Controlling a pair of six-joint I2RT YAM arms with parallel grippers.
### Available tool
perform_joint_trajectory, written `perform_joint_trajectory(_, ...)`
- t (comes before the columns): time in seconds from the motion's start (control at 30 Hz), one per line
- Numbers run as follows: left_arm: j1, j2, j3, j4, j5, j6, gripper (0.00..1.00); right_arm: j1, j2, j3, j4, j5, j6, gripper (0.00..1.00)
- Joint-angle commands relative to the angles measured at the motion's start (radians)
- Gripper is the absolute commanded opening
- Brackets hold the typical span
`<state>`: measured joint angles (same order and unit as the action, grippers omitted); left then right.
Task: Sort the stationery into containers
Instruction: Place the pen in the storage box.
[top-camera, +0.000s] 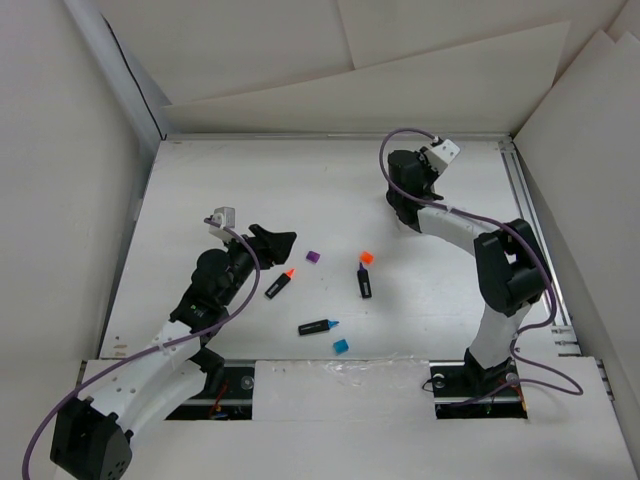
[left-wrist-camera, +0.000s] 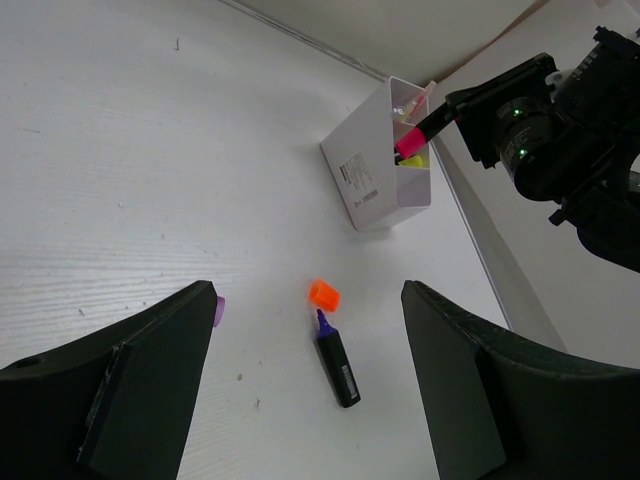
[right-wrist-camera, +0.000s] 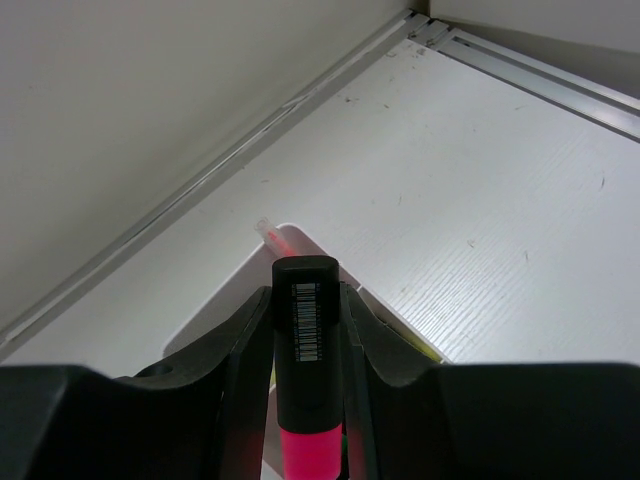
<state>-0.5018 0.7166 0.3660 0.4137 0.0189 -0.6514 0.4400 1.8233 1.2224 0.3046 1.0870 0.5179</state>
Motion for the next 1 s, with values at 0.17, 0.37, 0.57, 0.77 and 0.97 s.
perform_joint_trajectory(0.17, 0.005, -0.016, -0.013, 0.025, 0.013, 0.013, 0.72, 0.006, -0.007, 0.043, -0.03, 0.037, 0.016, 0.35)
perform_joint_trajectory(0.37, 0.005, -0.006, -0.013, 0.034, 0.013, 0.004, 0.72, 0.006, -0.007, 0.043, -0.039, 0.037, 0.016, 0.5)
perform_joint_trajectory(0.57, 0.005, -0.006, -0.013, 0.034, 0.013, 0.004, 0.72, -0.003, -0.025, 0.034, -0.039, 0.037, 0.025, 0.53)
perform_joint_trajectory(0.77, 0.005, 0.033, -0.004, 0.023, 0.004, 0.004, 0.72, 0.043, -0.159, -0.014, -0.067, -0.021, 0.025, 0.51)
perform_joint_trajectory(0.97, 0.005, 0.092, 0.045, -0.065, -0.028, 0.013, 0.55, 0.149, -0.344, -0.099, -0.142, -0.215, 0.014, 0.09)
